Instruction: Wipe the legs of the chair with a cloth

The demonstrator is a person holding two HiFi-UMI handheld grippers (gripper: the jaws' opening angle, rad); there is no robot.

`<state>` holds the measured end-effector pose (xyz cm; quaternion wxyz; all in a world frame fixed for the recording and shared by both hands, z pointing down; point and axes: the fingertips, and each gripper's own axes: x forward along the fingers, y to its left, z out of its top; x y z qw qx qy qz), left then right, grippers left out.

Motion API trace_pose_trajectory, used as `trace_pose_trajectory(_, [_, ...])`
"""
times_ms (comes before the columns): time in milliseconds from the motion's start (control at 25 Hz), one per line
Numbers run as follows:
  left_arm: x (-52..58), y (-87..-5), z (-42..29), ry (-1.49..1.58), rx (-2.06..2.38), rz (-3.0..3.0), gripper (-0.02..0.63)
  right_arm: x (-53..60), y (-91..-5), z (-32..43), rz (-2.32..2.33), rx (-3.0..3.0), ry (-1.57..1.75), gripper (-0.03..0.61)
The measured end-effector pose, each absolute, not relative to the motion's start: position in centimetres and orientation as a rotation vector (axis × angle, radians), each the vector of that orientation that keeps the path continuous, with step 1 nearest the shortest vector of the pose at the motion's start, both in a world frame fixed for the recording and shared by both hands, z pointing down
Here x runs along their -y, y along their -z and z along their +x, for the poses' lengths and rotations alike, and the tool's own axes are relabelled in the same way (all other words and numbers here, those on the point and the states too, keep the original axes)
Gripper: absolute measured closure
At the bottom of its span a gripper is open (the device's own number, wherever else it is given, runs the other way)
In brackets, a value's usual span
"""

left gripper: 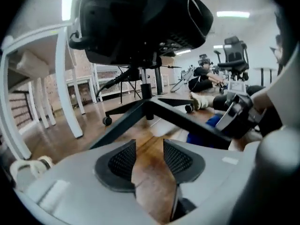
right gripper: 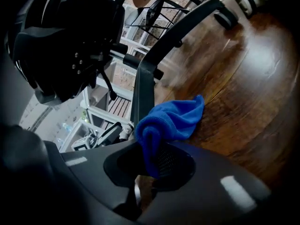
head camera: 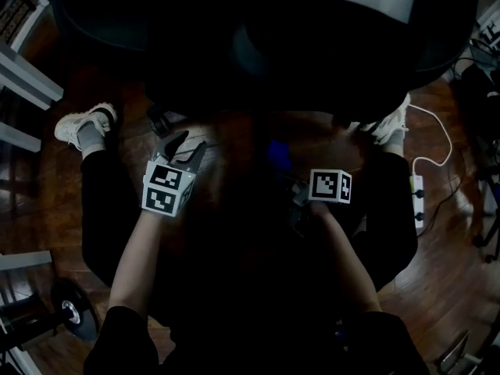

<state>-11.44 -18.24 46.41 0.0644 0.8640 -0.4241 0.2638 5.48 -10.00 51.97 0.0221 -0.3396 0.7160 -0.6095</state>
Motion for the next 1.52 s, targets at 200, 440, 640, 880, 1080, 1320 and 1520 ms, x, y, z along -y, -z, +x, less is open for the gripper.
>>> trace_pose_trajectory(200, [13.6,-46.0,-6.8,-0.571,1.11,2.548,0.44,9.8,-52.2,-0.2,-1.047,-2.331,1.814,0.523])
trace_pose_trajectory(440, [11.1,-46.9,-5.5,-0.683,1.121,2.538,0.407,11.6,-48.0,3.7,-1.234,-2.403,1.466,0.523])
trace_pose_trajectory(640, [13.5,-48.5,-8.8,-0.889,1.426,2.507,0.464,16.7,-46.5,5.5,-1.503,-2.463,1.208,0.523])
trace_pose_trajectory(880, [14.1,-49.1,-10.5,-1.05,1.495,2.494,0.543,22.4,-47.3,5.3,-1.802,-2.437,1.107,0.522])
trace_pose_trajectory(1080, [14.7,-49.1,-10.9,-1.062,1.532,2.5,0.541,23.1,-48.4,6.6,-1.976,-2.295,1.12,0.522])
trace_pose_trajectory(1320, [14.9,-49.1,-11.2,-1.078,1.548,2.539,0.541,20.1,-49.5,9.5,-2.037,-2.256,1.146,0.522])
trace_pose_trajectory(1520, [14.9,-48.9,-11.2,-1.128,1.634,2.519,0.541,16.1,-50.6,12.4,-2.045,-2.174,1.199,0.522])
